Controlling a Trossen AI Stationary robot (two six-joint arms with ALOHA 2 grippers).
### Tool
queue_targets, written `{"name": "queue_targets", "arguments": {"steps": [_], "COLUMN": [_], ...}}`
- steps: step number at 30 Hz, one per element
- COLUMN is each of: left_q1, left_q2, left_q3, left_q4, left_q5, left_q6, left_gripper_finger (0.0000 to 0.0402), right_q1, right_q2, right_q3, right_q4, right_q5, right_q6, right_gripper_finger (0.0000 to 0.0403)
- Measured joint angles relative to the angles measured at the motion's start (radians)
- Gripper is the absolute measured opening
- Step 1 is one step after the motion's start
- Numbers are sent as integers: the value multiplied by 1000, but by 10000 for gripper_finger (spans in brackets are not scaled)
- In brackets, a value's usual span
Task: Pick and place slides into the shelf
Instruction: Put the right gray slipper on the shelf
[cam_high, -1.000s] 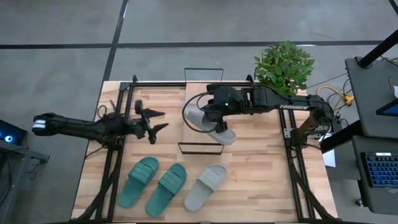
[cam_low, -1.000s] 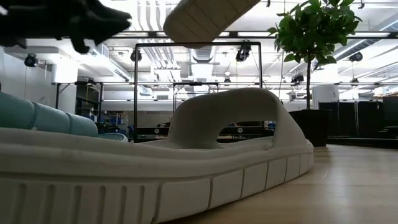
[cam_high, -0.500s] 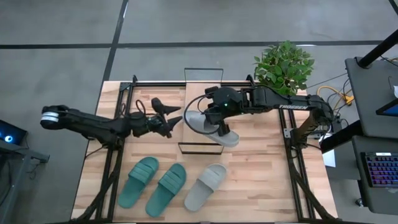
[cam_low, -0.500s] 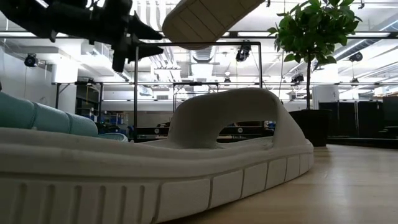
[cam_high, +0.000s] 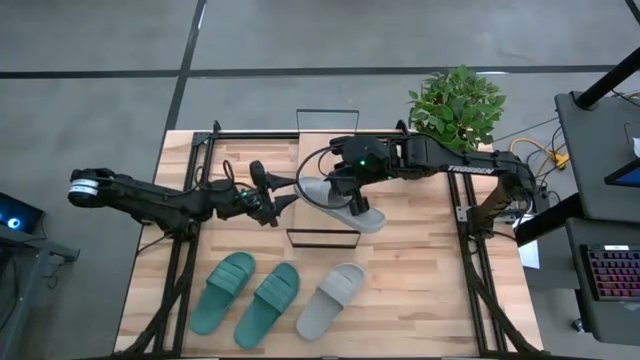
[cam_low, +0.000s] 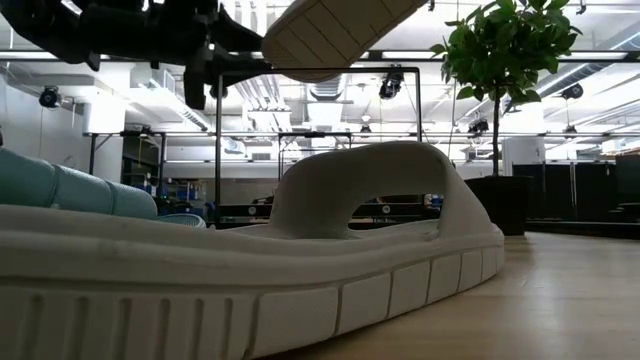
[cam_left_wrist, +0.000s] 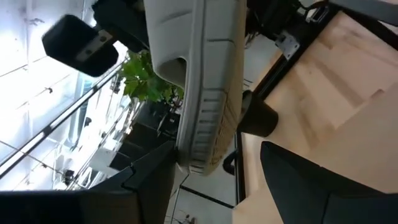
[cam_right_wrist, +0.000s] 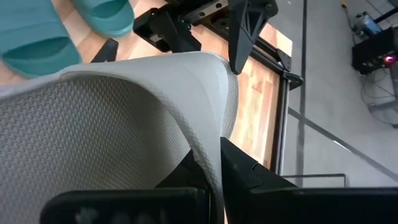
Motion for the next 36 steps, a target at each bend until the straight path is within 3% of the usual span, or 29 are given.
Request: {"name": "queue_targets", "arguments": {"steps": [7, 26, 30, 36], "left_q1": [-1, 8, 8, 9], "left_q2": [10, 122, 158, 195], "left_q3": [0, 77, 105, 133], "left_q4": [64, 69, 53, 40], "left_q5": [137, 89, 87, 69], "left_q6": [-7, -32, -56, -33], "left_gripper_finger": [219, 214, 179, 83], "right_q1": [-5, -6, -6, -7], "right_q2": [1, 1, 1, 0], "right_q3": [-12, -14, -14, -15], "right_q4": [0, 18, 16, 19], "right_q5": [-41, -130, -130, -128], "right_q6": [-4, -27, -34, -33], "right_gripper_finger": [12, 12, 11, 11]}}
